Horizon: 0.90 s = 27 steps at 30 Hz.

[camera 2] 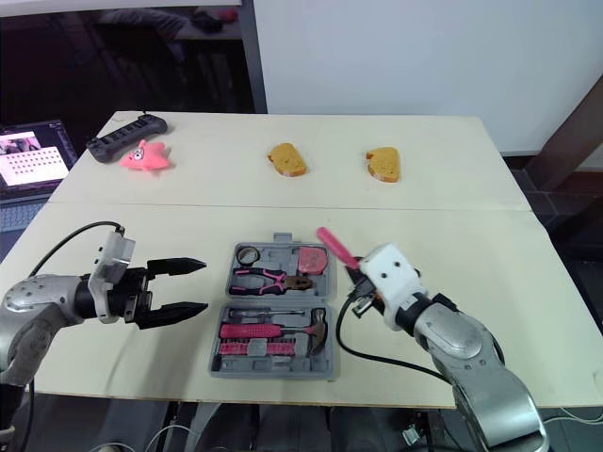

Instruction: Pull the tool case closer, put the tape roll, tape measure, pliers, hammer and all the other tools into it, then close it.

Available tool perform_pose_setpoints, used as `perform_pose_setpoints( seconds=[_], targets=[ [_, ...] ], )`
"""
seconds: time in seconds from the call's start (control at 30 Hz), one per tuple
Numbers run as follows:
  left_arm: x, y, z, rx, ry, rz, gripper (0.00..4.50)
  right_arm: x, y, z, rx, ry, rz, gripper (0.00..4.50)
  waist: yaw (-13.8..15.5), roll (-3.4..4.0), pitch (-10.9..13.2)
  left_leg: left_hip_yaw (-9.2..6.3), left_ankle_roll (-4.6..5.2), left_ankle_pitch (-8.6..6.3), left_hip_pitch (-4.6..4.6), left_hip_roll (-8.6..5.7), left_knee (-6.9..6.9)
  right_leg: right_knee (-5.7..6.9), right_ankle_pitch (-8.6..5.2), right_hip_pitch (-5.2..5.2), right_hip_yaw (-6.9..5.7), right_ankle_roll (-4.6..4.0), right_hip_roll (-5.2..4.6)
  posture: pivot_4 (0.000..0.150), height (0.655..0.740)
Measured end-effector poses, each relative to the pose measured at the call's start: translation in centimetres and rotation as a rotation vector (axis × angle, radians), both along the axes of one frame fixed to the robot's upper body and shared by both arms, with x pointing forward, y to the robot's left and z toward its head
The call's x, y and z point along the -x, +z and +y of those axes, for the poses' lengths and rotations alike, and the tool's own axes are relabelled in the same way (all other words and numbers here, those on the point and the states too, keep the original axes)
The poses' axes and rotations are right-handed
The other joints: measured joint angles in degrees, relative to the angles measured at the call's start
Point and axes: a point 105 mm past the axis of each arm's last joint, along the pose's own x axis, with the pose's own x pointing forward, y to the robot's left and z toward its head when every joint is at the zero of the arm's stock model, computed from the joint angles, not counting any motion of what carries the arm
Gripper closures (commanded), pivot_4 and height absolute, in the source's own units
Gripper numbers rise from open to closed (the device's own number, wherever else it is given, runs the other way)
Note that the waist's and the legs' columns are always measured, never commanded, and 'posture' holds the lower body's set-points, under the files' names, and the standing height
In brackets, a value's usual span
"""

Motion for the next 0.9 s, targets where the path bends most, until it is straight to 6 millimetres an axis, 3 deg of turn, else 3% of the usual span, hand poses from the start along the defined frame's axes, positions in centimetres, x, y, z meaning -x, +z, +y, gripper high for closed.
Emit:
perform_pose_setpoints(
  seconds=[0.1,0.2,0.47,0.63,0.9],
  targets=[
    [0.8,-0.5,0.8,-0.026,-0.006,0.031,0.00,2.1,-0.3,2.6,0.095,0.259,0.175,4.11,-0.23,-0.01,0.03,0.06,0.00,0.00,-0.01,-0.01,0.12,-0.03,0.00,0.01,0.03,-0.01,-0.04,0.150,0.7400],
    [2.2,-0.9,1.3,-0.066,-0.043,0.057,0.00,2.5,-0.3,3.7,0.188,0.358,0.266,4.11,-0.17,-0.01,0.03,0.07,0.00,0.00,0.03,0.01,0.09,0.00,-0.09,-0.01,0.01,-0.17,-0.01,0.150,0.7400],
    [5.0,-1.7,2.5,-0.134,-0.112,0.116,0.00,3.5,-3.6,6.4,0.370,0.422,0.477,4.11,-0.14,0.01,0.04,0.11,0.00,0.00,-0.10,0.01,0.04,-0.01,-0.07,-0.17,0.00,-0.13,-0.06,0.150,0.7400],
    [5.7,-1.7,2.8,-0.151,-0.135,0.126,0.00,4.2,-4.4,8.3,0.402,0.471,0.479,4.11,-0.15,0.01,0.04,0.08,0.00,0.00,-0.09,0.04,-0.01,0.15,-0.05,-0.27,-0.03,-0.11,-0.02,0.150,0.7400],
    [6.5,-1.9,2.9,-0.164,-0.151,0.140,0.00,4.1,-5.8,9.9,0.440,0.429,0.474,4.11,-0.37,0.01,0.03,0.10,0.00,0.00,-0.08,0.04,0.00,0.28,-0.13,-0.36,-0.02,-0.24,-0.01,0.150,0.7400]
  ],
)
